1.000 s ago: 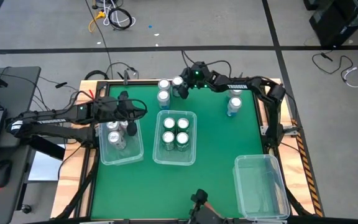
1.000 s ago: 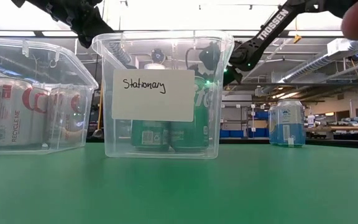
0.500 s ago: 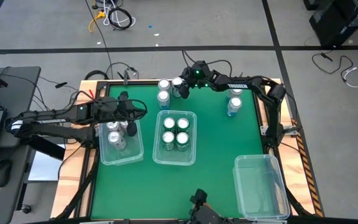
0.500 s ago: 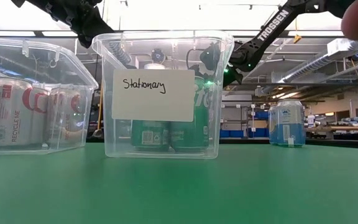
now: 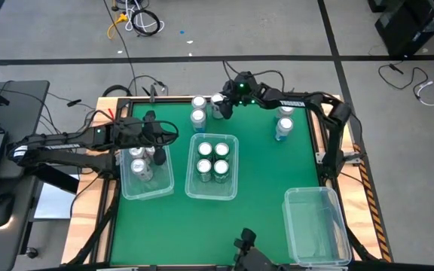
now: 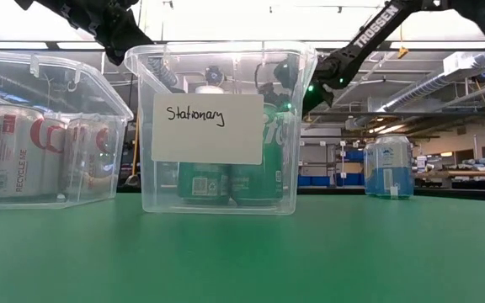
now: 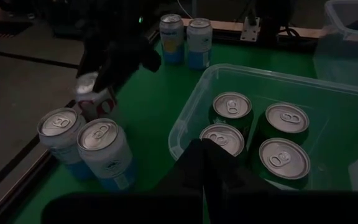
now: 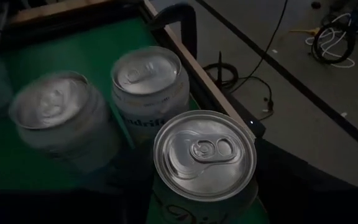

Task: Sort soda cans
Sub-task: Put the silver soda can into the bottom left bin

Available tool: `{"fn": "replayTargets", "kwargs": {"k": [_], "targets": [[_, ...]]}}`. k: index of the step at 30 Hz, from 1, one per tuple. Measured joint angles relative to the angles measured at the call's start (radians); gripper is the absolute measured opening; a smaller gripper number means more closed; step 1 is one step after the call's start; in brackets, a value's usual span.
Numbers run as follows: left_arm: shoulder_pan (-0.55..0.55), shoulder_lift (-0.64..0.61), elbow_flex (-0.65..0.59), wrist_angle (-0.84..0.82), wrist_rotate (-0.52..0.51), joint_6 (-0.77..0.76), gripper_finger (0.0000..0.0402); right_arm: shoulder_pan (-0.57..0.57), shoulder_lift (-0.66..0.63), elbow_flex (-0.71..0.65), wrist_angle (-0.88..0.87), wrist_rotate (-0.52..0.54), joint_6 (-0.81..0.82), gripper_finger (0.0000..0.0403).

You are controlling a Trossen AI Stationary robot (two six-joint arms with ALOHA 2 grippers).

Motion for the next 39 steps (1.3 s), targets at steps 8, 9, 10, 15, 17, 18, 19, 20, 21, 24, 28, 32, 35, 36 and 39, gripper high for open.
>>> {"fn": "replayTargets", "kwargs": {"k": [8, 9, 10, 15, 17, 18, 19, 20, 21, 24, 28, 32, 35, 36, 39], "targets": [[0.0, 0.0, 0.0, 0.001, 0.0, 0.0, 0.0001, 0.023, -0.1, 0.001, -0.117, 0.001, -0.02, 0.023], [0.0, -0.003, 0.0, 0.001, 0.0, 0.001, 0.0001, 0.032, -0.116, 0.0, -0.128, 0.003, -0.025, 0.023], [0.0, -0.009, 0.0, 0.002, -0.002, 0.003, 0.0001, 0.04, -0.135, 0.0, -0.134, 0.008, -0.028, 0.023], [0.0, -0.063, 0.035, 0.0, -0.028, 0.005, 0.0001, 0.095, -0.245, 0.002, -0.155, 0.036, -0.049, 0.0229], [0.002, -0.087, 0.062, -0.007, -0.052, 0.005, 0.0001, 0.126, -0.287, 0.002, -0.16, 0.042, -0.05, 0.0229], [0.002, -0.097, 0.076, -0.021, -0.067, 0.005, 0.0001, 0.144, -0.307, 0.002, -0.158, 0.043, -0.047, 0.0229], [0.002, -0.106, 0.09, -0.038, -0.086, 0.005, 0.0001, 0.165, -0.329, 0.002, -0.151, 0.042, -0.038, 0.0229], [0.002, -0.112, 0.104, -0.053, -0.103, 0.002, 0.0001, 0.186, -0.346, 0.002, -0.14, 0.04, -0.028, 0.0229], [0.002, -0.117, 0.116, -0.066, -0.117, 0.0, 0.0001, 0.211, -0.36, 0.003, -0.129, 0.039, -0.026, 0.0229], [0.002, -0.123, 0.147, -0.112, -0.152, -0.005, 0.0001, 0.291, -0.377, 0.004, -0.092, 0.039, -0.024, 0.0229], [0.002, -0.122, 0.169, -0.138, -0.19, -0.009, 0.0001, 0.401, -0.363, 0.035, -0.049, 0.039, 0.002, 0.0228], [0.002, -0.122, 0.182, -0.144, -0.238, -0.009, 0.0001, 0.492, -0.303, 0.138, -0.033, 0.053, 0.025, 0.0228], [0.002, -0.123, 0.199, -0.145, -0.282, -0.007, 0.0001, 0.543, -0.227, 0.228, -0.044, 0.06, 0.026, 0.0228], [0.002, -0.125, 0.207, -0.143, -0.297, -0.006, 0.0001, 0.555, -0.2, 0.26, -0.05, 0.06, 0.026, 0.0228], [0.002, -0.133, 0.242, -0.138, -0.34, -0.001, 0.0, 0.581, -0.114, 0.371, -0.088, 0.061, 0.026, 0.0228]]}}
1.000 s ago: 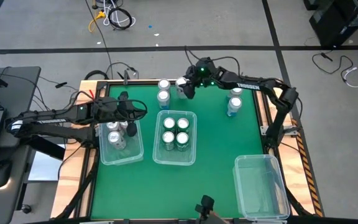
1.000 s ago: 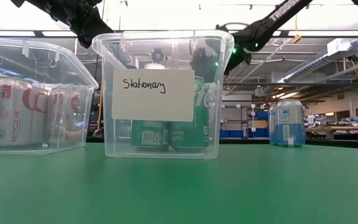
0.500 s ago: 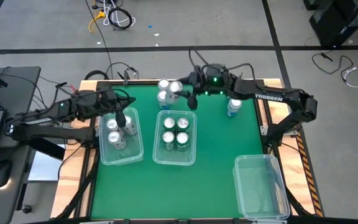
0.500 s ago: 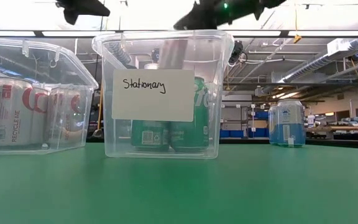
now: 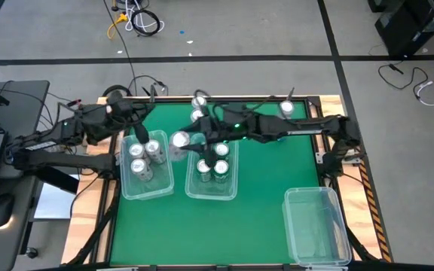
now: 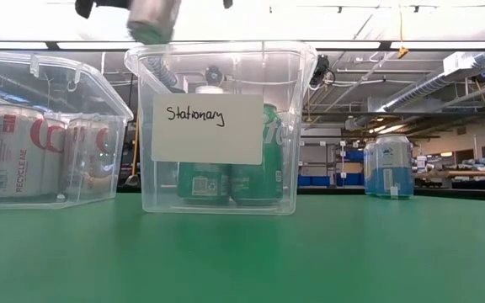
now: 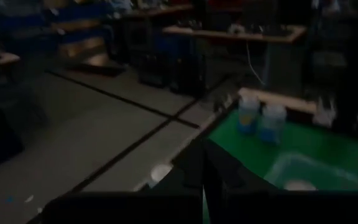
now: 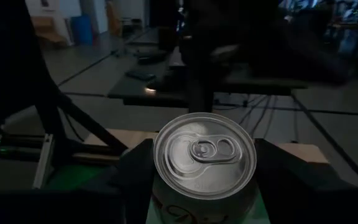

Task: Sort soda cans
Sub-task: Put the silver soda can into the bottom left bin

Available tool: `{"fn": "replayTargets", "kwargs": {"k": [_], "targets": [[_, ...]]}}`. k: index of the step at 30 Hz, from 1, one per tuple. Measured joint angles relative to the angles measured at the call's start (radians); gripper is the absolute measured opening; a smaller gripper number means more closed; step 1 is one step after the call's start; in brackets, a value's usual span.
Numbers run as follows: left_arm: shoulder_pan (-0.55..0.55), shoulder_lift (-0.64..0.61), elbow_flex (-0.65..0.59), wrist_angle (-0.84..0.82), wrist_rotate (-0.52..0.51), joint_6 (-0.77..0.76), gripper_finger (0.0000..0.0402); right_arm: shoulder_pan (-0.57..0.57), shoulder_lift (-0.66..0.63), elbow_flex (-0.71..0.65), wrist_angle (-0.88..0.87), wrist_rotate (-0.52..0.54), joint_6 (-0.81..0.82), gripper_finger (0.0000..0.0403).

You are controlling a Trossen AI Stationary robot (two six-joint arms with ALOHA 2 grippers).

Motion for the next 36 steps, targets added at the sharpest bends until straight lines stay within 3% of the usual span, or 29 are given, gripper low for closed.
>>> {"fn": "replayTargets", "kwargs": {"k": [6, 15, 25, 36], "targets": [[0.0, -0.017, 0.095, -0.008, -0.05, 0.027, 0.0, 0.022, 0.179, 0.205, -0.056, -0.002, -0.021, 0.0228], [0.0, -0.02, 0.184, -0.113, -0.045, 0.026, 0.0, 0.018, 0.414, 0.435, -0.122, -0.037, -0.031, 0.0228], [0.0, -0.017, 0.153, -0.175, 0.012, 0.027, 0.0, -0.02, 0.57, 0.5, -0.114, -0.049, -0.02, 0.0228], [0.0, -0.006, 0.134, -0.175, 0.037, 0.024, 0.0, -0.031, 0.607, 0.499, -0.136, -0.051, -0.017, 0.0228]]}}
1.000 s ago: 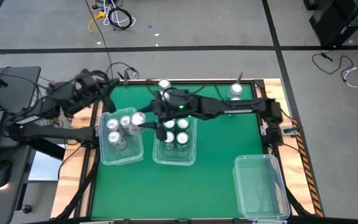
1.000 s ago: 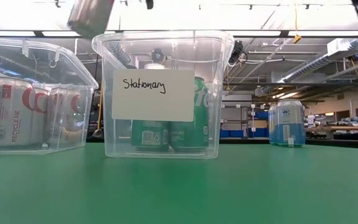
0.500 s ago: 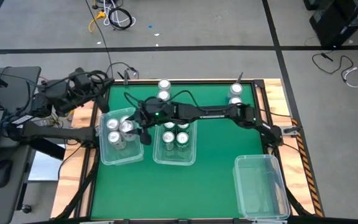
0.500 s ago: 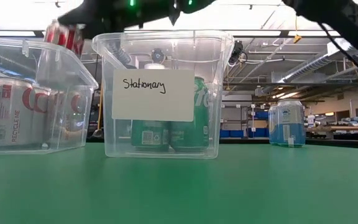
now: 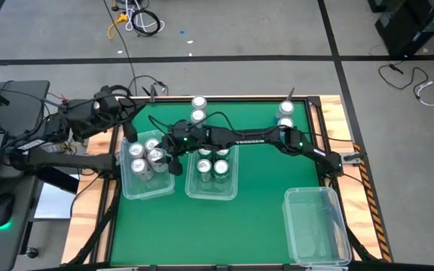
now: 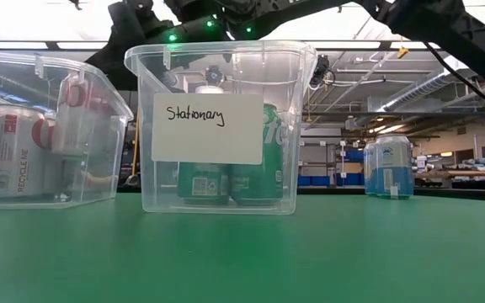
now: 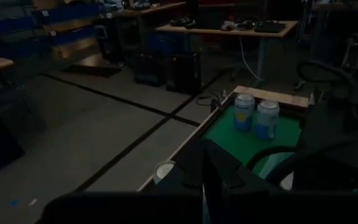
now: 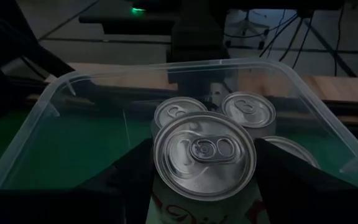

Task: Sort soda cans
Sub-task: Put the silver soda can into the bottom left bin

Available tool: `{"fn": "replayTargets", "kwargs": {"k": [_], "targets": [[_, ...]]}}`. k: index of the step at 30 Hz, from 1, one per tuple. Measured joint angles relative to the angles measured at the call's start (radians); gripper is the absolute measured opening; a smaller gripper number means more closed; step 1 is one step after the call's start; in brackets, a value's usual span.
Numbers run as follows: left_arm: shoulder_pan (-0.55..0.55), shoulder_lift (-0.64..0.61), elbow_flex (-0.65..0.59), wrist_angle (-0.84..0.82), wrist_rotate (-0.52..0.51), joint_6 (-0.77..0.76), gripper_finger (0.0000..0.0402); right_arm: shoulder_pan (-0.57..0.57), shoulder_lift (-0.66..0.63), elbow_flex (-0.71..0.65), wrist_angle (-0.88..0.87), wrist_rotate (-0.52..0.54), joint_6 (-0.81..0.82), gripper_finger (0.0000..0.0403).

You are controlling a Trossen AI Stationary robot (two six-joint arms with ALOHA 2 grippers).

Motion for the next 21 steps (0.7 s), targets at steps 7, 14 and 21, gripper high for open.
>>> {"fn": "replayTargets", "kwargs": {"k": [7, 14, 21], "targets": [[0.0, 0.029, 0.0, 0.001, 0.063, -0.008, 0.0, 0.0, 0.0, 0.0, -0.028, 0.004, 0.002, 0.0229], [0.0, 0.116, 0.0, -0.058, 0.083, -0.021, 0.0, 0.025, 0.014, 0.0, -0.076, 0.007, -0.004, 0.0229], [0.001, 0.168, -0.002, -0.334, -0.039, -0.205, 0.0, 0.071, 0.003, 0.001, -0.126, 0.005, -0.029, 0.0229]]}}
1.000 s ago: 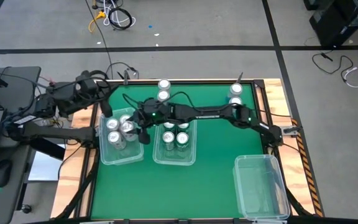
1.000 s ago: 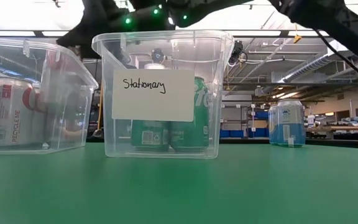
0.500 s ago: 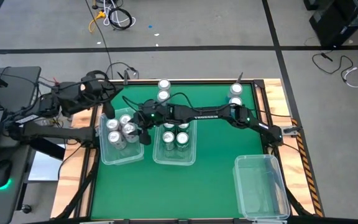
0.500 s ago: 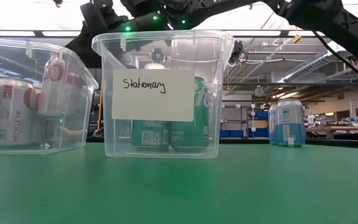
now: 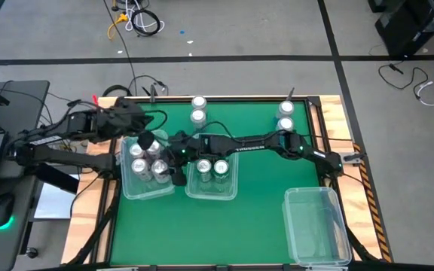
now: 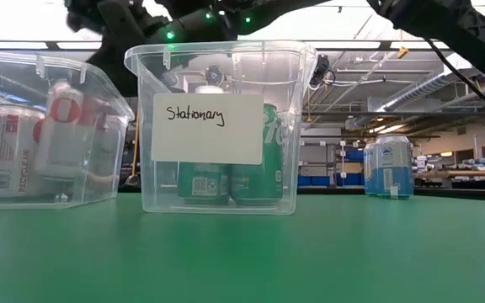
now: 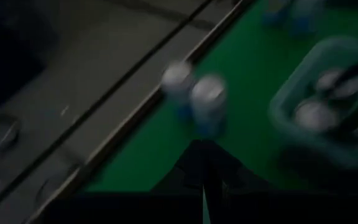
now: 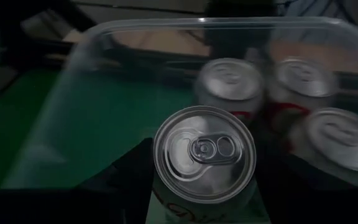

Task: Sort soda cans
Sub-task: Put the silver soda can into the bottom left bin

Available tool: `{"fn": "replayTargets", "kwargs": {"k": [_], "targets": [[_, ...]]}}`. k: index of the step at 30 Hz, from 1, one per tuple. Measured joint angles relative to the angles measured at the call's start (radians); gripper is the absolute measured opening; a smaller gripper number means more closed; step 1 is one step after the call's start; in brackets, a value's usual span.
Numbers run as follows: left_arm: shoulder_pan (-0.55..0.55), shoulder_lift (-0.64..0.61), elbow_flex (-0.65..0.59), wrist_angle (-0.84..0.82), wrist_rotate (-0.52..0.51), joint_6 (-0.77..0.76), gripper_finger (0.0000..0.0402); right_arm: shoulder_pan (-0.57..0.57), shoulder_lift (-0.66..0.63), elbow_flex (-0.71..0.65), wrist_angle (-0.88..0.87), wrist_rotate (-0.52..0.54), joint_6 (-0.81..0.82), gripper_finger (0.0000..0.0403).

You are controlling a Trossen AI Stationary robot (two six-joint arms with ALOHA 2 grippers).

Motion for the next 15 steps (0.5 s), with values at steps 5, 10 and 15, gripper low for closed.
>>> {"fn": "replayTargets", "kwargs": {"k": [5, 10, 15], "targets": [[0.0, -0.023, -0.024, -0.196, -0.035, -0.166, 0.0, 0.01, -0.014, 0.0, -0.05, -0.014, -0.003, 0.0229], [0.0, -0.035, -0.025, -0.421, -0.003, -0.34, 0.0, 0.01, -0.025, 0.0, -0.096, -0.014, -0.012, 0.0229], [0.0, -0.023, -0.026, -0.58, 0.052, -0.471, 0.0, 0.01, -0.037, -0.002, -0.127, -0.014, -0.028, 0.0229]]}}
